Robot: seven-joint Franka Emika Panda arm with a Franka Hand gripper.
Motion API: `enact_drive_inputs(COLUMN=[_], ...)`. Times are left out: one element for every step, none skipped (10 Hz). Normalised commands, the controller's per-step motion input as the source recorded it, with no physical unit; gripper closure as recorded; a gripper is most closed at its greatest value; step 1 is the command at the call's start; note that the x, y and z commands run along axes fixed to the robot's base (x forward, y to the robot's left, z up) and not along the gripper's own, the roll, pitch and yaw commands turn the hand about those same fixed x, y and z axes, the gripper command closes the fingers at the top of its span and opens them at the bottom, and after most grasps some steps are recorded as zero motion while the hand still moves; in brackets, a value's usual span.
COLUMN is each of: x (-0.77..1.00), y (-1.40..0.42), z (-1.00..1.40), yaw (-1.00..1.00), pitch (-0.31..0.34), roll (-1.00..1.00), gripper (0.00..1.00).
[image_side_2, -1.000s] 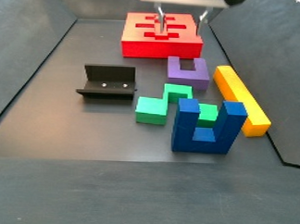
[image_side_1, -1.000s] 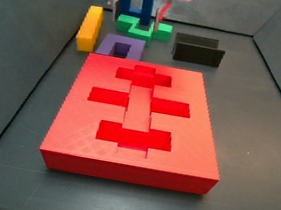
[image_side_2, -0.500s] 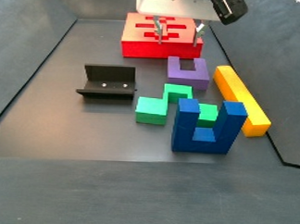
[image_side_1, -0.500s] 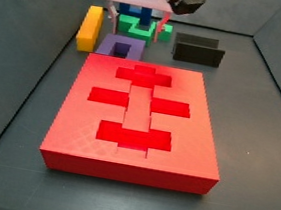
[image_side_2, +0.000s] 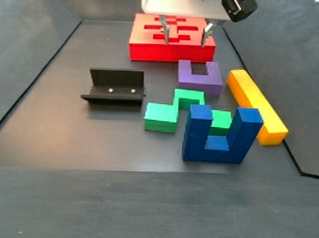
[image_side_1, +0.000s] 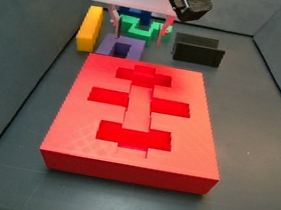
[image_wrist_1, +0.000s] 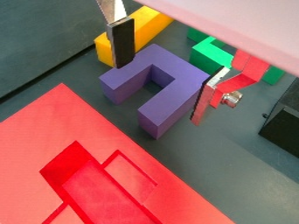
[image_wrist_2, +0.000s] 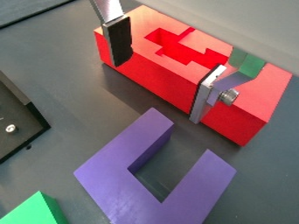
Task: Pick up the purple object. Move up. Place the purple object on the fixture. Regrasp the purple object. Move to above the board. Insert the purple object.
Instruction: Pick up the purple object.
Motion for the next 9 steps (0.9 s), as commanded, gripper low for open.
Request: enact_drive_inputs(x=[0.00, -0.02, 0.29, 0.67, 0.57, 0.19, -0.06, -0.15, -0.08], y=[-0.12, 0.11, 0.21, 0.39, 0.30, 0.00, 0.00, -0.01, 0.00], z=[-0.05, 0.00, -0.13, -0.02, -0.03, -0.35, -0.70, -0.88, -0.71], yaw=[0.00, 0.00, 0.03, 0.08, 0.09, 0.04, 0.16, 0.14, 0.11], pitch=[0.084, 0.000, 0.011, 0.050, 0.047, 0.000, -0.037, -0.027, 0.000], roll=[0.50, 0.02, 0.00, -0.03, -0.04, 0.00, 0.00, 0.00, 0.04], gripper=[0.00, 0.00, 0.00, 0.00, 0.00, 0.00, 0.00, 0.00, 0.00])
